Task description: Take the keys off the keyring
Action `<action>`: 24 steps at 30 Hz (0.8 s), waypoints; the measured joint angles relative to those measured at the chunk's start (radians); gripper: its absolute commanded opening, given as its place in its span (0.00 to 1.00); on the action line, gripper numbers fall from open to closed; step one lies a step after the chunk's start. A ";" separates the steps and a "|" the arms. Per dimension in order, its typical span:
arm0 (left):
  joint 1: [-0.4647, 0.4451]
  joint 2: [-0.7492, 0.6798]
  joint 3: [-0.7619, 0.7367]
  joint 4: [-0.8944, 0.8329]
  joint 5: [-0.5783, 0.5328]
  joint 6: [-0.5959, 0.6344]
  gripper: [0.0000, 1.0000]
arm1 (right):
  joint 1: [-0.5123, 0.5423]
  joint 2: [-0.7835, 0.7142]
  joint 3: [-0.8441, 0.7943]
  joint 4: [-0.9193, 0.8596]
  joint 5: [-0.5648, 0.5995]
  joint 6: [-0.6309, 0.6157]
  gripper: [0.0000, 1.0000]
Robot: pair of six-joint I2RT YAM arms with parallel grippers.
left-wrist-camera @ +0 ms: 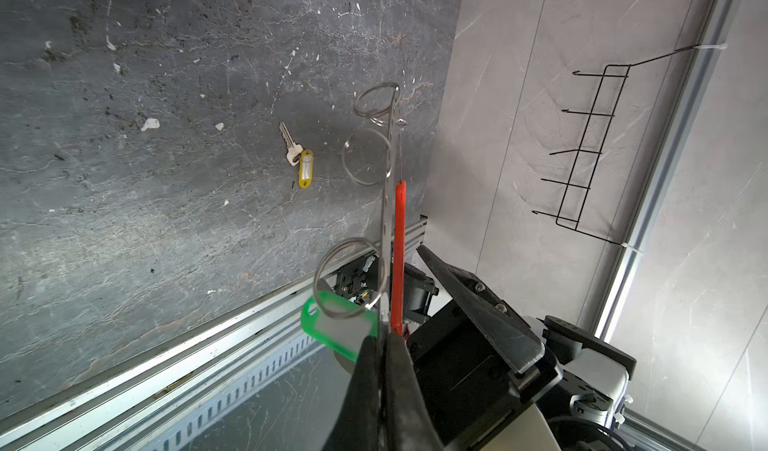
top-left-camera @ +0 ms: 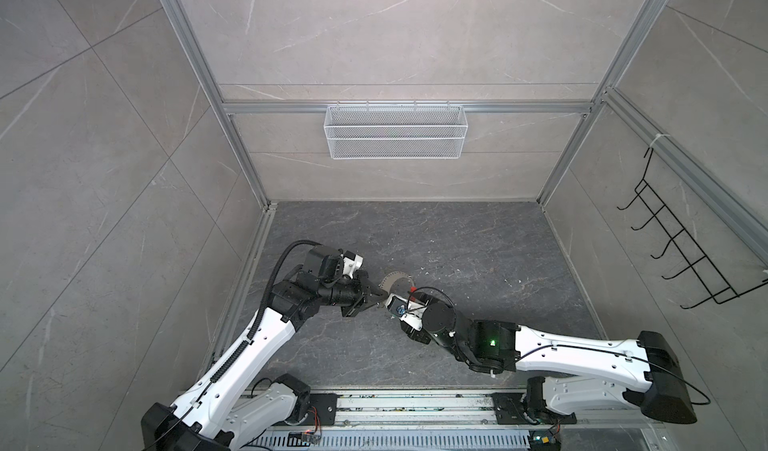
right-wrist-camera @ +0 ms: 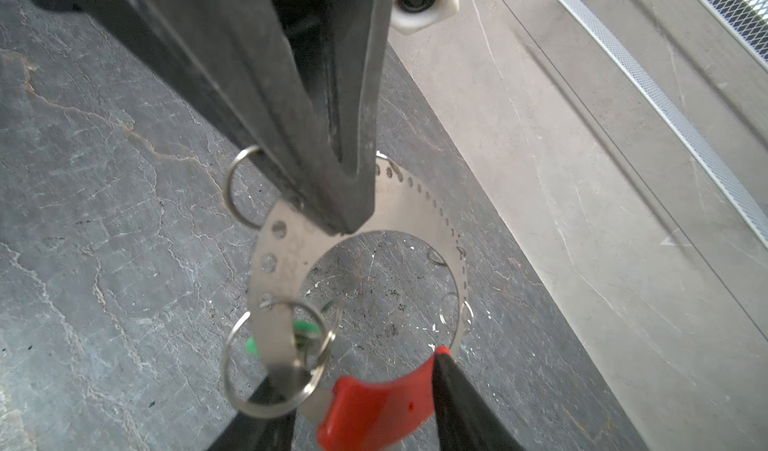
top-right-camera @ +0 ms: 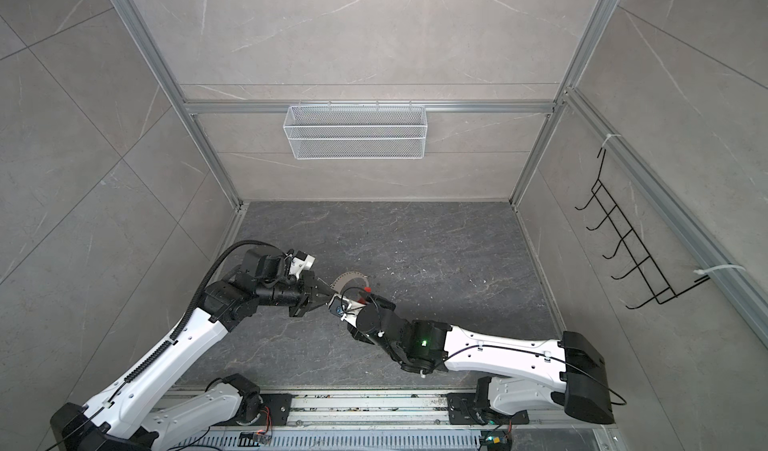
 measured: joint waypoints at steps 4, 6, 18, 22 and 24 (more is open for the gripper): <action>0.006 -0.002 -0.006 0.010 0.014 -0.010 0.00 | 0.000 0.010 0.005 -0.003 -0.002 -0.017 0.27; 0.011 -0.008 -0.015 0.029 0.019 -0.032 0.00 | 0.001 0.010 0.005 -0.004 -0.004 -0.026 0.17; 0.019 -0.074 -0.056 0.134 0.018 -0.078 0.39 | -0.039 -0.023 0.005 -0.034 -0.119 0.106 0.00; 0.019 -0.127 0.001 0.134 -0.037 0.027 0.45 | -0.165 -0.088 0.005 -0.061 -0.312 0.260 0.00; 0.019 -0.161 0.016 0.142 -0.060 0.079 0.46 | -0.243 -0.119 0.005 -0.064 -0.424 0.333 0.00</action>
